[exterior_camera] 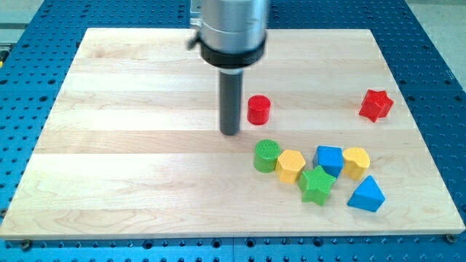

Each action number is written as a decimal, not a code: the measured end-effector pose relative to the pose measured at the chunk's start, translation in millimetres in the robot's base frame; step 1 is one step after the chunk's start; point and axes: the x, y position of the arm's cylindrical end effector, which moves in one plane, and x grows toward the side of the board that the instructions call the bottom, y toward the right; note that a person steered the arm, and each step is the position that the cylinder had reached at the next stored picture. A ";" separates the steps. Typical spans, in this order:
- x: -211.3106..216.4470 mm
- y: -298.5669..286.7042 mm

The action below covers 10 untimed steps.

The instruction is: Keep the red blocks at the center right

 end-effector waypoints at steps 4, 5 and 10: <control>1.5 80.3; 5.7 116.8; 3.9 180.1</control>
